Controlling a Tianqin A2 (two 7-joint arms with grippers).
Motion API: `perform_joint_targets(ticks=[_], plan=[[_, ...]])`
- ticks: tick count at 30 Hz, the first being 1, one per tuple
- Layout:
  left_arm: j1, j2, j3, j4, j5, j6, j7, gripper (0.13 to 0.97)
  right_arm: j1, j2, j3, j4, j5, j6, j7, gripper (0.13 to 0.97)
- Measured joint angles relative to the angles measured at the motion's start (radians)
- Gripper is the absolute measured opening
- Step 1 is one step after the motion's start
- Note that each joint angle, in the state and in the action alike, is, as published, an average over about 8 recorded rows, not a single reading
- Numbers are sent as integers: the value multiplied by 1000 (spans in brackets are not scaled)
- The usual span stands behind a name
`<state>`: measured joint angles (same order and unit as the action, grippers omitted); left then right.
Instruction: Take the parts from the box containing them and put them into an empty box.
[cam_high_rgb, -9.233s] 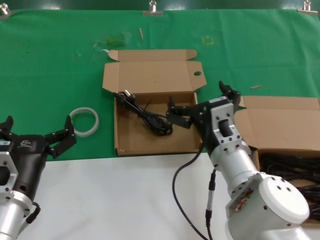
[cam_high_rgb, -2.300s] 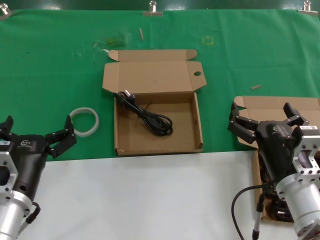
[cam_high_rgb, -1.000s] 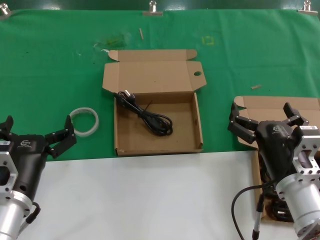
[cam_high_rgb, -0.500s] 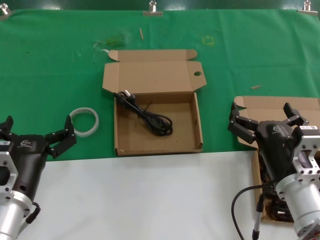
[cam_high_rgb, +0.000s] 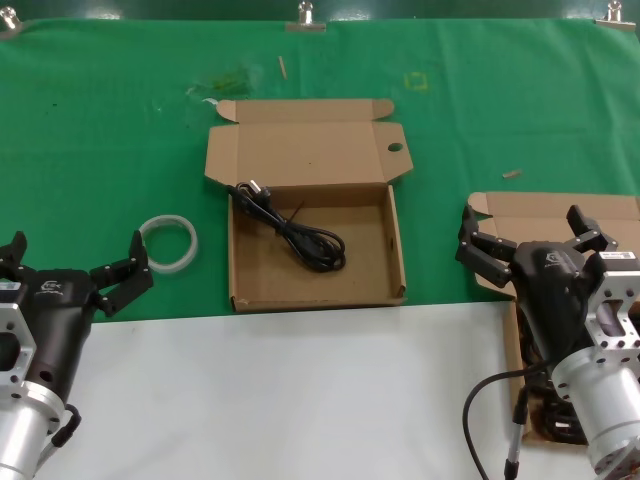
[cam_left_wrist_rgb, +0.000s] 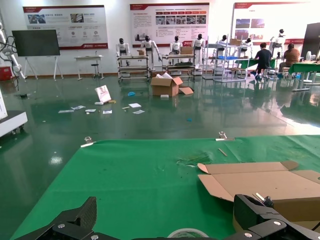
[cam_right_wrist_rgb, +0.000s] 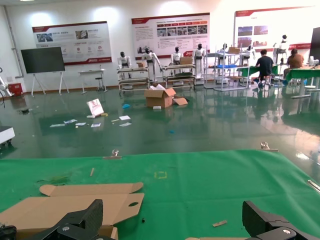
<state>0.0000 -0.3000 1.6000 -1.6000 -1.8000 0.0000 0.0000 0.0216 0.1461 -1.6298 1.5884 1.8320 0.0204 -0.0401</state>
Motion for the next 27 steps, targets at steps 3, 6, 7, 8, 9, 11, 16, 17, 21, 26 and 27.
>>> perform_joint_targets(ticks=[3,6,7,8,9,11,16,17,21,26,27], plan=[[0,0,0,0,0,0,0,966,0,0,0,0,0,0,0,966],[0,0,0,0,0,0,0,966,0,0,0,0,0,0,0,966],[0,0,0,0,0,0,0,966,0,0,0,0,0,0,0,966],[0,0,0,0,0,0,0,966,0,0,0,0,0,0,0,966],[0,0,0,0,0,0,0,966,0,0,0,0,0,0,0,966],[0,0,0,0,0,0,0,966,0,0,0,0,0,0,0,966],[0,0,0,0,0,0,0,966,0,0,0,0,0,0,0,966],[0,0,0,0,0,0,0,966,0,0,0,0,0,0,0,966],[0,0,0,0,0,0,0,966,0,0,0,0,0,0,0,966],[0,0,0,0,0,0,0,966,0,0,0,0,0,0,0,966],[0,0,0,0,0,0,0,966,0,0,0,0,0,0,0,966]])
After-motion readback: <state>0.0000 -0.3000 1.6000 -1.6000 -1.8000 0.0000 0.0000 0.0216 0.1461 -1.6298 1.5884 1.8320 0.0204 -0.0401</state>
